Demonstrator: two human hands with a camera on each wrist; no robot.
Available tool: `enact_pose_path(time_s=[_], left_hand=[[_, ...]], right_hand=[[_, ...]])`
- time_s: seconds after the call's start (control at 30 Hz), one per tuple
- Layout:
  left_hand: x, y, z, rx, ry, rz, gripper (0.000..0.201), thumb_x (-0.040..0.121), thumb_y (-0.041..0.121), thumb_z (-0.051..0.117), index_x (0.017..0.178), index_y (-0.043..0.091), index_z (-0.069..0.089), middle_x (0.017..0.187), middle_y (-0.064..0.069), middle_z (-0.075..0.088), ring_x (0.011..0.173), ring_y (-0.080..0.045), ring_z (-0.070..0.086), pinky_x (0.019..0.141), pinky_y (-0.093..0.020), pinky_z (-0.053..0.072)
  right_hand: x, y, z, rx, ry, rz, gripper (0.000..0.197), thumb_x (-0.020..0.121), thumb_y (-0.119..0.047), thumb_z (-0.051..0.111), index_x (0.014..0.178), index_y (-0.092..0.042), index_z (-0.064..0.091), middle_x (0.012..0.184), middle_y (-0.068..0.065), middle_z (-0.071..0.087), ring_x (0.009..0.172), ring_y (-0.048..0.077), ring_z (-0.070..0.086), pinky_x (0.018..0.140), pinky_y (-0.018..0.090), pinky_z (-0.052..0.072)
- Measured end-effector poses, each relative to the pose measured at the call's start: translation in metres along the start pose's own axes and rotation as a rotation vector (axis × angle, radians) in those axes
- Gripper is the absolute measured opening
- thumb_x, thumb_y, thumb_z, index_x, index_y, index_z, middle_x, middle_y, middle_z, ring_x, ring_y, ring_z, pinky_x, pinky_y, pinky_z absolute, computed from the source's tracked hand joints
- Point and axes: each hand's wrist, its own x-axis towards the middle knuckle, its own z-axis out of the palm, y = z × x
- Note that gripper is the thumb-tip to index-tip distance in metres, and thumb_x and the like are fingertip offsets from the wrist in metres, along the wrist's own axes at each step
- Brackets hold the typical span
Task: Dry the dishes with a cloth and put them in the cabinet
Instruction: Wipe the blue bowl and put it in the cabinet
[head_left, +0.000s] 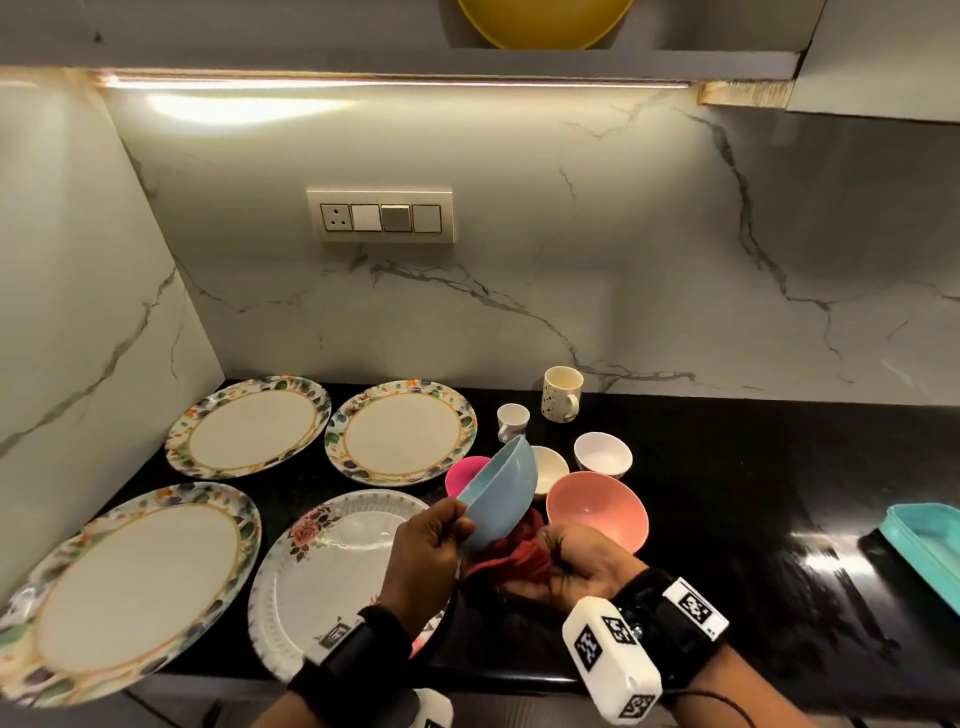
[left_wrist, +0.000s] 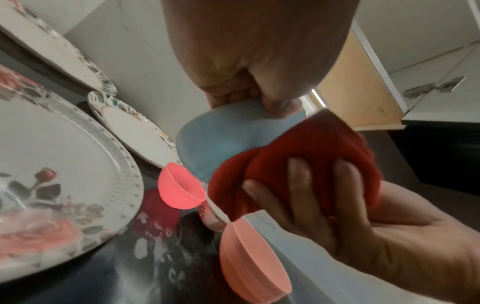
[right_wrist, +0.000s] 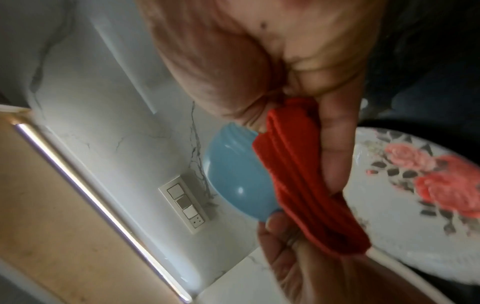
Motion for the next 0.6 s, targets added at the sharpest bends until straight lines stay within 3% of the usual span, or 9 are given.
enact_pose_path(time_s=[0.07, 0.1, 0.13, 0.2, 0.27, 0.33, 0.43, 0.53, 0.6], left_hand=[[0.0, -0.002, -0.004, 0.069, 0.05, 0.031, 0.039, 0.09, -0.003, 0.055, 0.072, 0.03, 0.062, 0.071, 0.006, 0.06, 0.065, 0.005, 0.051, 0.059, -0.01, 0.038], [0.0, -0.003, -0.006, 0.103, 0.06, 0.049, 0.038, 0.089, -0.005, 0.055, 0.072, 0.029, 0.062, 0.071, 0.004, 0.06, 0.065, 0.005, 0.051, 0.058, -0.01, 0.037], [0.001, -0.004, -0.008, 0.14, 0.059, 0.064, 0.035, 0.088, -0.005, 0.055, 0.074, 0.026, 0.063, 0.071, 0.002, 0.061, 0.065, 0.005, 0.051, 0.057, -0.01, 0.036], [0.003, -0.008, -0.011, 0.204, 0.058, 0.086, 0.03, 0.086, -0.007, 0.056, 0.078, 0.02, 0.067, 0.071, 0.002, 0.062, 0.065, 0.007, 0.053, 0.057, -0.009, 0.036], [0.004, -0.011, -0.014, 0.266, 0.065, 0.1, 0.029, 0.083, -0.01, 0.056, 0.082, 0.016, 0.069, 0.069, 0.012, 0.061, 0.067, 0.011, 0.054, 0.058, -0.004, 0.035], [0.006, -0.012, -0.017, 0.327, 0.07, 0.12, 0.029, 0.083, -0.01, 0.056, 0.084, 0.015, 0.07, 0.067, 0.02, 0.057, 0.066, 0.014, 0.055, 0.057, -0.003, 0.036], [0.004, -0.009, -0.028, 0.391, 0.066, 0.161, 0.027, 0.084, -0.005, 0.058, 0.08, 0.019, 0.067, 0.062, 0.021, 0.054, 0.056, 0.01, 0.052, 0.051, -0.007, 0.036], [0.0, 0.003, -0.042, 0.477, 0.07, 0.288, 0.016, 0.083, 0.009, 0.057, 0.081, 0.024, 0.059, 0.062, 0.015, 0.057, 0.06, 0.0, 0.054, 0.053, -0.02, 0.04], [0.0, 0.019, -0.052, 0.487, 0.073, 0.349, 0.011, 0.082, 0.016, 0.055, 0.087, 0.026, 0.057, 0.069, 0.009, 0.063, 0.064, -0.006, 0.058, 0.056, -0.027, 0.044]], right_hand=[[0.006, 0.002, -0.009, -0.07, -0.005, -0.003, 0.047, 0.077, 0.003, 0.04, 0.118, 0.013, 0.061, 0.123, 0.028, 0.061, 0.112, 0.038, 0.061, 0.096, 0.05, 0.048], [0.008, 0.004, -0.011, -0.141, 0.008, -0.006, 0.046, 0.082, -0.001, 0.04, 0.122, 0.008, 0.06, 0.124, 0.025, 0.061, 0.117, 0.035, 0.06, 0.102, 0.05, 0.045], [0.01, 0.005, -0.014, -0.228, 0.038, -0.023, 0.043, 0.085, -0.003, 0.038, 0.119, 0.005, 0.062, 0.117, 0.021, 0.067, 0.111, 0.034, 0.063, 0.102, 0.049, 0.046], [0.014, 0.007, -0.014, -0.473, 0.194, -0.1, 0.031, 0.086, 0.0, 0.038, 0.104, -0.001, 0.064, 0.092, 0.016, 0.072, 0.082, 0.031, 0.071, 0.086, 0.05, 0.056], [0.015, 0.007, -0.008, -0.696, 0.264, -0.157, 0.027, 0.085, 0.002, 0.043, 0.105, -0.005, 0.061, 0.086, 0.017, 0.067, 0.07, 0.03, 0.068, 0.077, 0.053, 0.057], [0.018, 0.007, -0.003, -0.949, 0.276, -0.203, 0.03, 0.085, -0.005, 0.053, 0.114, -0.009, 0.061, 0.096, 0.015, 0.068, 0.082, 0.03, 0.068, 0.081, 0.049, 0.057], [0.016, 0.001, -0.002, -1.278, 0.348, -0.351, 0.031, 0.084, -0.022, 0.061, 0.113, -0.012, 0.067, 0.111, 0.007, 0.069, 0.104, 0.026, 0.064, 0.092, 0.035, 0.051], [-0.013, -0.017, 0.004, -1.367, 0.521, -0.81, 0.026, 0.087, -0.024, 0.062, 0.112, -0.021, 0.068, 0.112, 0.0, 0.067, 0.103, 0.018, 0.063, 0.088, 0.027, 0.046], [-0.034, -0.035, 0.011, -1.328, 0.473, -1.167, 0.033, 0.087, -0.02, 0.066, 0.119, -0.025, 0.066, 0.121, -0.007, 0.058, 0.104, 0.009, 0.058, 0.09, 0.021, 0.042]])
